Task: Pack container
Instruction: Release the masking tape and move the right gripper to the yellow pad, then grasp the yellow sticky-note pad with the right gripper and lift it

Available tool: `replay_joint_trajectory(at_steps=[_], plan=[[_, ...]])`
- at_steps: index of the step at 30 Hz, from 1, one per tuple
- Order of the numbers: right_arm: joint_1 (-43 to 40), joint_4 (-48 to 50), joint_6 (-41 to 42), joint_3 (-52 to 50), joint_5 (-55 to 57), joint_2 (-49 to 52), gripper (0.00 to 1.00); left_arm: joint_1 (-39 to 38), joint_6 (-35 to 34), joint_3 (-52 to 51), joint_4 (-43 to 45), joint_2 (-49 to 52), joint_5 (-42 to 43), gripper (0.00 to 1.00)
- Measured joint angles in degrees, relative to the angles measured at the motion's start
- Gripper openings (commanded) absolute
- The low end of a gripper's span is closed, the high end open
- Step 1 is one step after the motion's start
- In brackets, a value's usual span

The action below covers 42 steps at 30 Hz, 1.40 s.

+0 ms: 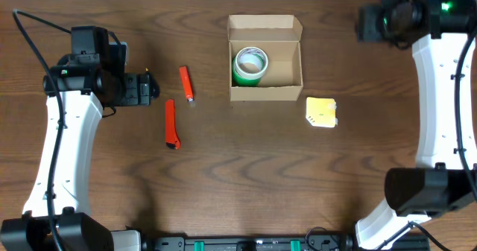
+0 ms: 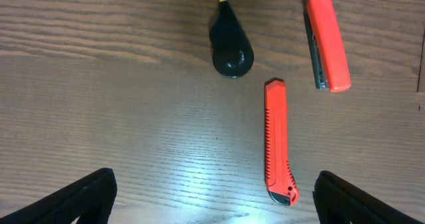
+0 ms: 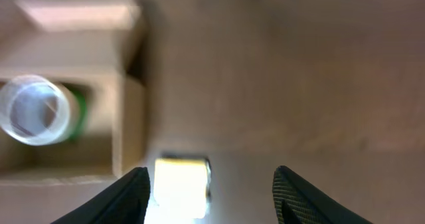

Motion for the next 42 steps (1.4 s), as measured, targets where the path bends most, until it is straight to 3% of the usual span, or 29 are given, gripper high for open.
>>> replay_joint_trajectory(at_steps=[4,10,17,25,42], plan=[[-1.60,0.81,2.25,-12.50,-1.53,-0.17,0.62,0.00,0.00,0.00,0.00,0.00,0.00,0.95],[-0.07,5.03,4.48,-26.16,-3.19,-0.13,0.82,0.00,0.00,0.00,0.00,0.00,0.00,0.95],[1.57,10.58,4.85,-36.39,-3.87,-0.13,0.88,0.00,0.00,0.00,0.00,0.00,0.00,0.95],[1.86,16.96,5.27,-39.82,-4.92,0.87,0.99,0.00,0.00,0.00,0.00,0.00,0.00,0.95],[5.99,24.63,5.01,-39.82,-5.90,9.64,0.99,0.00,0.00,0.00,-0.02,0.00,0.00,0.95]])
